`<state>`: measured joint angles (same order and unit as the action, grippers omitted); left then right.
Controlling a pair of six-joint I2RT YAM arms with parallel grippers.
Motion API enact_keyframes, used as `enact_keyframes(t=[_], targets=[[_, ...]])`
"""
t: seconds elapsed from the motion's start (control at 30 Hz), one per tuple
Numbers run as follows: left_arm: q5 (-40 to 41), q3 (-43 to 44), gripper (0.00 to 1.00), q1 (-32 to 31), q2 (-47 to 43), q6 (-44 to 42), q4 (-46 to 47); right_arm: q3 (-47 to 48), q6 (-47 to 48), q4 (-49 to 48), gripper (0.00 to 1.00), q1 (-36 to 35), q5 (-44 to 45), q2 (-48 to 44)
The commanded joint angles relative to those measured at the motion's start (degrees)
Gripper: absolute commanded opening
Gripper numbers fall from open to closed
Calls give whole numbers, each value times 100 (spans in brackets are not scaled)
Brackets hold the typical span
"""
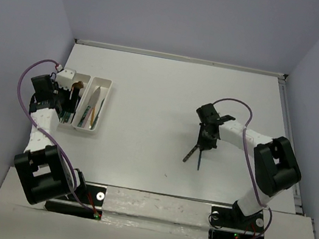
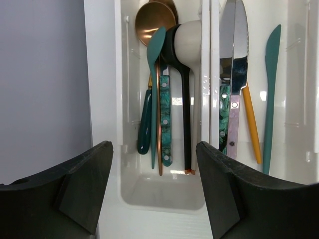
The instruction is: Sort the eating utensils into containers
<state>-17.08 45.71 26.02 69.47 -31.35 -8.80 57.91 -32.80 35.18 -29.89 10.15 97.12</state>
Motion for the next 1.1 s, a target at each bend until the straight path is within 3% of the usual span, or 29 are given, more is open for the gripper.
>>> enact_keyframes(t=[0.0,0.4,0.9,1.07], targets=[[29,-45,80,43,-153,-64,177,-341,-201,138,0,-26,575,238],[21,-28,80,44,-215,-81,150,-298,10,701,0,264,1209,-1169],[117,-27,82,52,-355,-283,115,422,757,-81,0,1442,813,-441],[135,-80,83,61,-390,-354,115,599,827,-291,0,1495,578,-764]])
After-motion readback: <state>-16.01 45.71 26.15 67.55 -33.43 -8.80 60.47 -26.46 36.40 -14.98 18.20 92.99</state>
